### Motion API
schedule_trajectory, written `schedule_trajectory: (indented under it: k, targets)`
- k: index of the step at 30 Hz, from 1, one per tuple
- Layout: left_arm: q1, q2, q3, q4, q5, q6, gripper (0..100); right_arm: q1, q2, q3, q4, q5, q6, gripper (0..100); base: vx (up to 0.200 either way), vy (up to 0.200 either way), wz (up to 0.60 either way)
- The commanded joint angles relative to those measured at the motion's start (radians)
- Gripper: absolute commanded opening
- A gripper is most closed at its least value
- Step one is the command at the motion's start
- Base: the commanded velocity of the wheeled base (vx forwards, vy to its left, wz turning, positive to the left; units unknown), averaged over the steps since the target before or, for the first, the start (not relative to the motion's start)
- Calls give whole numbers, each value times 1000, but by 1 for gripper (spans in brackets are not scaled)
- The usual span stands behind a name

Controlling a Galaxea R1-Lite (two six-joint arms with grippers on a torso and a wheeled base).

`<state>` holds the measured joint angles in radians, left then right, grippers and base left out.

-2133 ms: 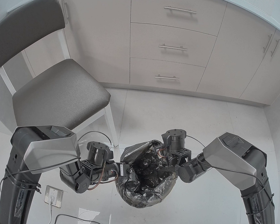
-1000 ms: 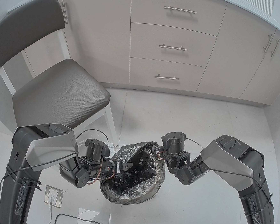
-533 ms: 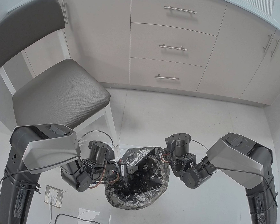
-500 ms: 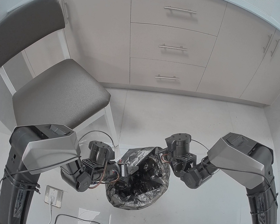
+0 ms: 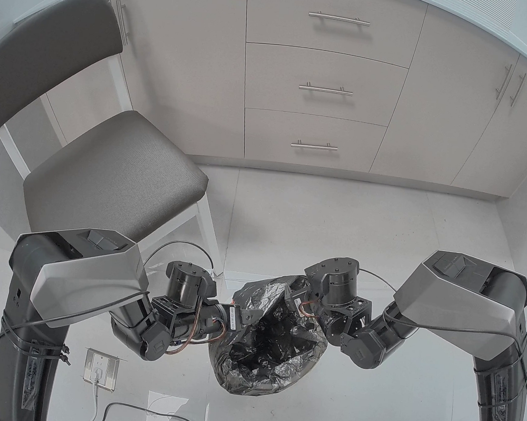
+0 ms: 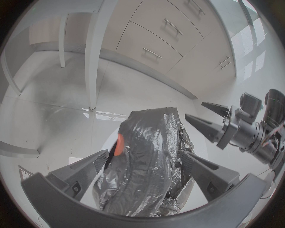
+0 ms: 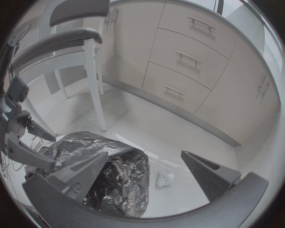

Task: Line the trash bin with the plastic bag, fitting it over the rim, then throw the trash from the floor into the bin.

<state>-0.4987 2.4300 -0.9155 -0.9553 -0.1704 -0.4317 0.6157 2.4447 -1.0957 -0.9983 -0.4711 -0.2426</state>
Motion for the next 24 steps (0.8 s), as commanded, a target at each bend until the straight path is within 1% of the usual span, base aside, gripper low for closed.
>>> schedule_trajectory:
  k: [1, 6, 11, 13, 18, 24]
  targets:
    - [-7, -5, 7, 1, 2, -1, 100, 29, -7, 42, -8, 0, 0, 100, 0, 0, 0]
    - [-9, -5, 21, 3, 11, 11, 100, 30, -7, 73, -31, 0, 0, 100, 0, 0, 0]
    - [-4, 0, 27, 0, 48, 16, 100, 25, -6, 112, -86, 0, 2, 100, 0, 0, 0]
    - [-4, 0, 30, 0, 49, 14, 100, 24, -6, 125, -98, 0, 2, 100, 0, 0, 0]
    - [-14, -16, 90, -11, 48, 16, 100, 24, 5, 197, -143, 6, 2, 100, 0, 0, 0]
    - [-23, -3, 89, -25, 48, 14, 100, 13, 59, 197, -149, 22, 3, 100, 0, 0, 0]
